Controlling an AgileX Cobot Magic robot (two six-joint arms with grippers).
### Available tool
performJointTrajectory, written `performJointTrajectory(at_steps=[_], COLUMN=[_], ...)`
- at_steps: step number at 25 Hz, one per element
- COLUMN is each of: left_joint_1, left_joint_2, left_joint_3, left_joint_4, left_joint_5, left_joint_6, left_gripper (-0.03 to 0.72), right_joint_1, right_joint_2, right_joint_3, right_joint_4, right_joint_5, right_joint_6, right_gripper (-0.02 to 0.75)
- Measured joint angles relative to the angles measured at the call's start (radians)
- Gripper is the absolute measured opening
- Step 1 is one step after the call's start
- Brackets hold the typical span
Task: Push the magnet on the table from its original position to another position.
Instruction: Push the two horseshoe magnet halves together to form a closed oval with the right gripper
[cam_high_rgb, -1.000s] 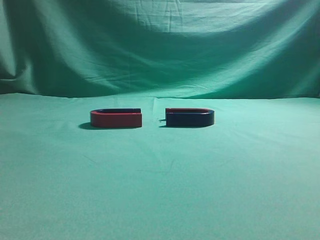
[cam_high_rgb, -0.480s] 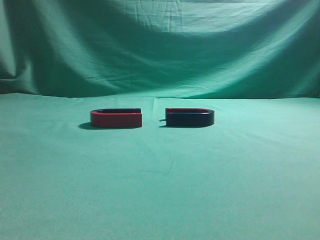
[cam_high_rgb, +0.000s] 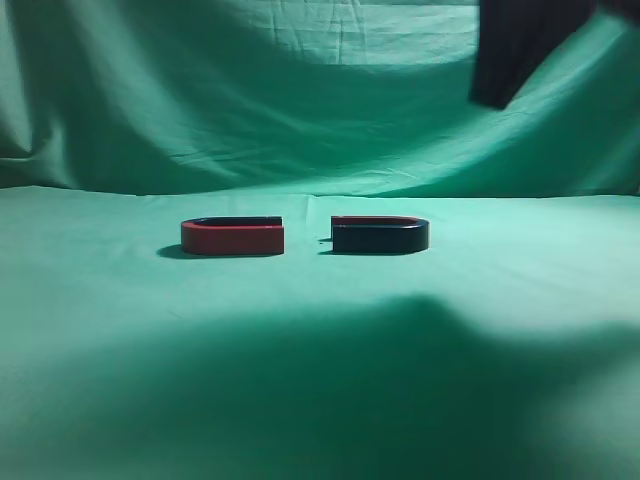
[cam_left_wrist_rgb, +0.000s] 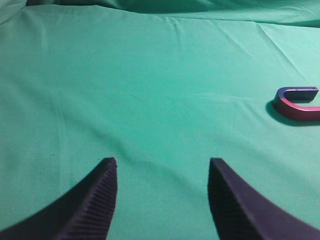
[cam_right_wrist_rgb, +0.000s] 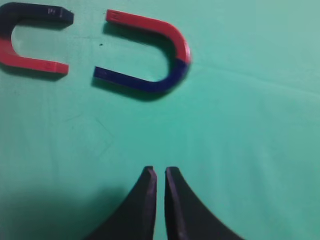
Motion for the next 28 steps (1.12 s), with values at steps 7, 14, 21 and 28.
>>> performJointTrajectory(at_steps=[7,14,21,28], left_joint_1=[0.0,0.0,0.0,0.0], left_joint_2=[0.0,0.0,0.0,0.0], left_joint_3=[0.0,0.0,0.0,0.0], left_joint_4=[0.0,0.0,0.0,0.0], left_joint_5=[0.0,0.0,0.0,0.0], left_joint_6=[0.0,0.0,0.0,0.0], left_gripper=[0.372,0.372,0.372,0.372], right_joint_1=[0.056,0.056,0.056,0.056], right_joint_2=[0.214,0.338,0.436,0.459], right_joint_3=[-0.157,-0.264,-0.321,-0.334], right_joint_4=[-0.121,-0.24,-0.255,-0.222], right_joint_5=[0.018,0.04,0.021,-0.026], right_joint_6=[0.107,0.189,0.195,0.195], right_gripper=[0.49,0.49,0.49,0.49])
